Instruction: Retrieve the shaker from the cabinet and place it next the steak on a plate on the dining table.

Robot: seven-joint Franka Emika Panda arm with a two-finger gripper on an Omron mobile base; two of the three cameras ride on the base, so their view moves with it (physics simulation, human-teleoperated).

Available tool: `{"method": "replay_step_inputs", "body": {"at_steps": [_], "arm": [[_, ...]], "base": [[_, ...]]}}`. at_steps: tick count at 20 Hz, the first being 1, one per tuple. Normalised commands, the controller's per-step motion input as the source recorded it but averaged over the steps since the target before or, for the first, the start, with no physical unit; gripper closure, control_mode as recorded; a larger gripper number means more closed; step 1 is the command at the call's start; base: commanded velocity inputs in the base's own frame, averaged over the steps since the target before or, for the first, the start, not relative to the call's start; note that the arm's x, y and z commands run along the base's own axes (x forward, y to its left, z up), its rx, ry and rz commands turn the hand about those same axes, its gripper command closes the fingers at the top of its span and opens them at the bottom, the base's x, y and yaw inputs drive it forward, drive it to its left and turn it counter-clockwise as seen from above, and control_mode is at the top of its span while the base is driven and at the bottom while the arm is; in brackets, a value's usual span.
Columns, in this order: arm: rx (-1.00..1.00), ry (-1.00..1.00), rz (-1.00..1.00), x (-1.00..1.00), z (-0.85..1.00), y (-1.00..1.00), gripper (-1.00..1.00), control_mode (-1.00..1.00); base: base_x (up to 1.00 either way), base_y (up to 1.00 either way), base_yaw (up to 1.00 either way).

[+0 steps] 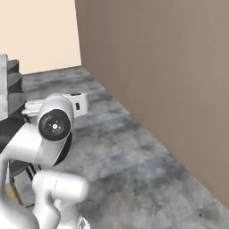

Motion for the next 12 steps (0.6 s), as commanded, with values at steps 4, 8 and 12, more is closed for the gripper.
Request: {"method": "replay_step_inputs", "body": {"at_steps": [4, 8, 12], "arm": [[0.00, 0.00, 0.00, 0.00, 0.00, 0.00, 1.00, 1.00], [0.00, 0.00, 0.00, 0.00, 0.00, 0.00, 1.00, 1.00], [0.00, 0.00, 0.00, 0.00, 0.00, 0.00, 1.00, 1.00]], "base": [[1.00, -0.22, 0.67], [1.00, -0.11, 0.73], [1.00, -0.09, 0.75]]}}
